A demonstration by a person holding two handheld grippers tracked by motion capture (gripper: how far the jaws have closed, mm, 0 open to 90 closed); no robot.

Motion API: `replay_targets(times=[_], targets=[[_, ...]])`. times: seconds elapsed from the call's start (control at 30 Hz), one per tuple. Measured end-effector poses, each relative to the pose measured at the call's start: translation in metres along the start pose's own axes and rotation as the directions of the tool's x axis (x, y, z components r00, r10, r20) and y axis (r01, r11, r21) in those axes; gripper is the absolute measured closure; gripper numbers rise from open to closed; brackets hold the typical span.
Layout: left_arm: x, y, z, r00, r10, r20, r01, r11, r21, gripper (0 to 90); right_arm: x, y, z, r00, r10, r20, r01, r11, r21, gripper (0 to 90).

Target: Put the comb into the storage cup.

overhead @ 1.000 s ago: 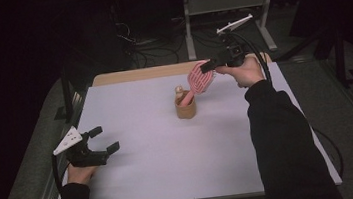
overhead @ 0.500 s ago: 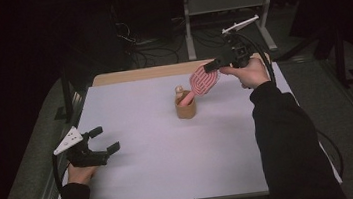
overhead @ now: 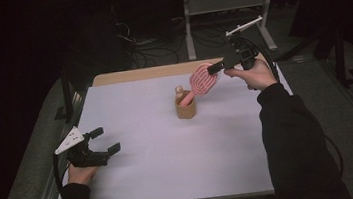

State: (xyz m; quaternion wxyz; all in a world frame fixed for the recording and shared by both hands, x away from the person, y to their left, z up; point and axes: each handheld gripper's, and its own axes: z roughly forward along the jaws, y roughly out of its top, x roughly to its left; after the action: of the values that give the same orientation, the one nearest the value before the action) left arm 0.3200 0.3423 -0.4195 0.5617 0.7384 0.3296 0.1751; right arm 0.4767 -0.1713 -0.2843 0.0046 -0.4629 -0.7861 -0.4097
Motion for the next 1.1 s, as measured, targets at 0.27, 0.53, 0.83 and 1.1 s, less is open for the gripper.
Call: replay_targets(times=[0.27, 0.53, 0.83, 1.1], targets=[[0.000, 0.000, -0.001, 1.0000, -0.003, -0.001, 0.003, 1.0000, 0.000, 0.0, -0.004, -0.008, -0.011, 0.9994, 0.004, 0.034, -0.003, 1.000, -0.026, 0.4], [-0.001, 0.000, 0.000, 1.0000, -0.004, -0.003, 0.004, 1.0000, 0.000, 0.0, -0.008, -0.016, -0.022, 0.9994, -0.014, 0.032, 0.015, 0.999, -0.038, 0.0], [-0.001, -0.001, 0.000, 1.0000, -0.006, -0.003, 0.006, 1.0000, 0.005, 0.0, -0.012, -0.030, -0.027, 0.9985, -0.040, 0.037, 0.042, 0.998, -0.044, 0.0], [-0.001, -0.001, -0.001, 1.0000, -0.008, -0.005, 0.008, 1.0000, 0.005, 0.0, -0.013, -0.039, -0.032, 0.9979, -0.046, 0.046, 0.049, 0.998, -0.045, 0.0]])
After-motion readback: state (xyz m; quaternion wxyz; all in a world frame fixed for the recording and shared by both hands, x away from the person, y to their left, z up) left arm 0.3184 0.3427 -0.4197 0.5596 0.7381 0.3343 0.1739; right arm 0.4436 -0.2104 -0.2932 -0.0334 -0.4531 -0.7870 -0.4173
